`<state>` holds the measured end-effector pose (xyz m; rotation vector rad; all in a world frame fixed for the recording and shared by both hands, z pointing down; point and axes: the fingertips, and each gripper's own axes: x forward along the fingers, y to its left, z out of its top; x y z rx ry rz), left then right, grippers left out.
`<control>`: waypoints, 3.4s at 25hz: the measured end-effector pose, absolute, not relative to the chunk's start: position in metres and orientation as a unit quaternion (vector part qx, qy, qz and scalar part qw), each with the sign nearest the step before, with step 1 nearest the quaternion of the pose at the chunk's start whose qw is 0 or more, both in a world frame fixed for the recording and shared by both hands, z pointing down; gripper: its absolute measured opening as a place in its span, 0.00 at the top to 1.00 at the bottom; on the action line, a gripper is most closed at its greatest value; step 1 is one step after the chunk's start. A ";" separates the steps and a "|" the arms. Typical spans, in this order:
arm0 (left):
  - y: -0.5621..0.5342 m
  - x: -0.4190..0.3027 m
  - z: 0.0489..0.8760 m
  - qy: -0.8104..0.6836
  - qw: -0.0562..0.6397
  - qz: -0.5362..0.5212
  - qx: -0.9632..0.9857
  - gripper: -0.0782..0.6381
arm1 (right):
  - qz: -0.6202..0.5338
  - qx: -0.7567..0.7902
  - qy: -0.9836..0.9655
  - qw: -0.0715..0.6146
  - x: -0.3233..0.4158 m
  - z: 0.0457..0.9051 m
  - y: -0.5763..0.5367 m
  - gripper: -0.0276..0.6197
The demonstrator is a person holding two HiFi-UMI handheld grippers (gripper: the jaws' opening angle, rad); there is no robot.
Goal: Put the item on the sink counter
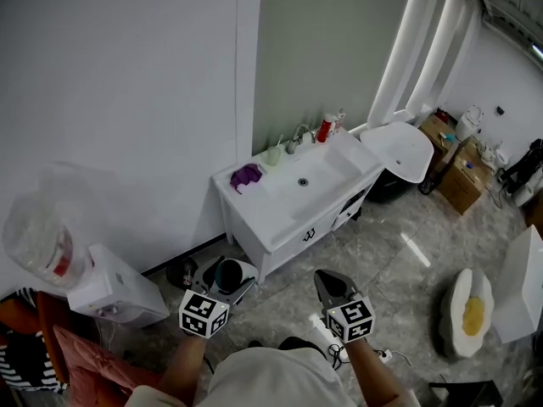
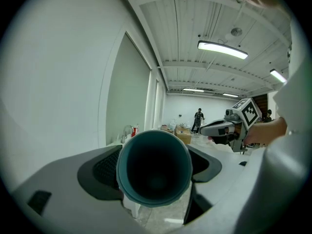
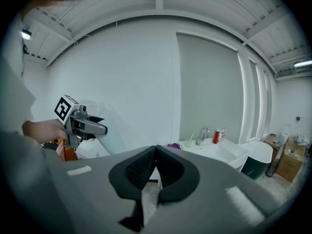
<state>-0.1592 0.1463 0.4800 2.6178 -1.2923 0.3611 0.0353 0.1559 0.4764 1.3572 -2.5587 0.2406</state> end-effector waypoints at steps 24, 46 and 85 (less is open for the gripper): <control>0.063 -0.147 0.506 -0.442 0.129 0.138 0.877 0.35 | 0.118 0.441 -0.883 0.111 0.040 0.499 0.071 0.94; -0.067 -0.088 0.521 -0.492 0.134 0.170 0.843 0.35 | 0.149 0.400 -0.901 0.082 0.107 0.526 -0.075 0.94; -0.240 -0.135 0.609 -0.406 0.174 0.254 0.860 0.35 | 0.237 0.401 -0.878 0.113 0.028 0.596 -0.223 0.94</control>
